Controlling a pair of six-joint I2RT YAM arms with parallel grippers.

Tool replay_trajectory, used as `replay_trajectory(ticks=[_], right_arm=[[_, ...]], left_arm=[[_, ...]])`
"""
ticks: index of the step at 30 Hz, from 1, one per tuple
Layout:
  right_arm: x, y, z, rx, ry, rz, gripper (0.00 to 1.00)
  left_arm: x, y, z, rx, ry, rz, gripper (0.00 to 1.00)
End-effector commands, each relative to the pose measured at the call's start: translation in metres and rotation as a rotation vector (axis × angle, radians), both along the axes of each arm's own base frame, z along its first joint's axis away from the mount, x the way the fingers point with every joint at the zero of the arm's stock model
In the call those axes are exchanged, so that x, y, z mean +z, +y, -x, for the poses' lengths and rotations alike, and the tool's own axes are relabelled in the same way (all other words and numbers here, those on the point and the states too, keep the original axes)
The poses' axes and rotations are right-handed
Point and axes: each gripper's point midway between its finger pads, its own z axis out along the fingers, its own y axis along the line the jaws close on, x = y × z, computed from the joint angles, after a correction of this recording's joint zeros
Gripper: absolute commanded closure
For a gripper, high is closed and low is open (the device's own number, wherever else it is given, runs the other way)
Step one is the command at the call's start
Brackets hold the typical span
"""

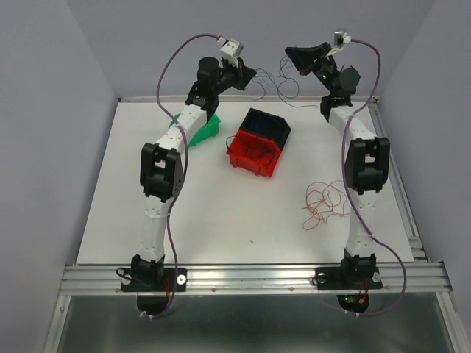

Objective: Untangle the cables

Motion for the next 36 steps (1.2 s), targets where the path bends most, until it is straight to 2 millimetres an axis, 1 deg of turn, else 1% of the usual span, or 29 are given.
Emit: replay_trajectory(ticks=[1,2,4,5,6,7,13,14,15,16,17,20,21,22,23,25,28,29,30,32,33,35,36], right_arm=[[-0.032,0.002,0.000,0.049,0.017,0.012,0.99],[-0.036,0.002,0.004,0.058,0.005,0.006,0.99],[-0.045,0.003,0.009,0.071,0.007,0.000,0.99],[-0.059,0.003,0.009,0.080,0.032,-0.004,1.00],[-0.059,0.004,0.014,0.095,0.022,-0.013,0.99],[-0.066,0.004,0.016,0.103,0.035,-0.016,0.99],[-0.069,0.013,0.027,0.128,0.041,-0.010,1.00],[-0.071,0.018,0.030,0.137,0.043,-0.006,0.99],[-0.070,0.018,0.030,0.134,0.039,-0.004,0.99],[-0.073,0.020,0.030,0.139,0.044,-0.002,1.00],[-0.075,0.022,0.029,0.143,0.045,-0.001,0.99],[-0.083,0.024,0.023,0.160,0.064,-0.012,0.99],[-0.084,0.025,0.023,0.171,0.067,-0.014,1.00],[-0.092,0.027,0.019,0.173,0.082,-0.017,0.99],[-0.091,0.028,0.019,0.174,0.074,-0.017,0.99],[-0.098,0.030,0.017,0.176,0.087,-0.016,0.99],[-0.116,0.035,0.018,0.171,0.117,-0.003,1.00],[-0.123,0.038,0.022,0.167,0.137,0.002,0.99],[-0.130,0.038,0.022,0.149,0.141,0.012,0.99],[-0.135,0.039,0.026,0.141,0.155,0.019,1.00],[-0.149,0.039,0.027,0.134,0.186,0.024,0.99],[-0.159,0.040,0.029,0.128,0.211,0.030,0.99],[-0.169,0.039,0.030,0.119,0.233,0.037,0.99]], left_arm=[[0.053,0.003,0.017,-0.018,-0.123,0.032,1.00],[0.048,0.003,0.016,-0.018,-0.117,0.027,1.00],[0.046,0.003,0.016,-0.020,-0.114,0.024,1.00],[0.044,0.002,0.016,-0.021,-0.111,0.023,1.00],[0.040,0.002,0.014,-0.018,-0.102,0.020,1.00],[0.038,0.002,0.014,-0.017,-0.098,0.020,1.00],[0.024,0.002,0.016,-0.024,-0.075,0.000,1.00],[0.020,0.002,0.017,-0.027,-0.069,-0.005,1.00],[0.020,0.003,0.018,-0.026,-0.072,-0.010,1.00],[0.013,0.004,0.018,-0.023,-0.060,-0.019,1.00],[0.012,0.005,0.018,-0.020,-0.061,-0.026,1.00],[-0.001,0.008,0.019,-0.015,-0.043,-0.046,1.00],[-0.001,0.009,0.020,-0.015,-0.045,-0.049,1.00],[-0.007,0.009,0.021,-0.015,-0.037,-0.057,1.00],[-0.007,0.010,0.021,-0.015,-0.038,-0.061,1.00],[-0.011,0.012,0.021,-0.011,-0.035,-0.076,1.00],[-0.019,0.010,0.023,-0.026,-0.024,-0.094,1.00],[-0.022,0.009,0.023,-0.033,-0.020,-0.097,1.00],[-0.026,0.007,0.024,-0.040,-0.009,-0.101,1.00],[-0.036,0.005,0.023,-0.047,0.013,-0.108,1.00],[-0.041,0.003,0.025,-0.056,0.025,-0.112,1.00],[-0.052,-0.002,0.027,-0.071,0.044,-0.121,1.00],[-0.058,-0.002,0.028,-0.074,0.056,-0.130,1.00]])
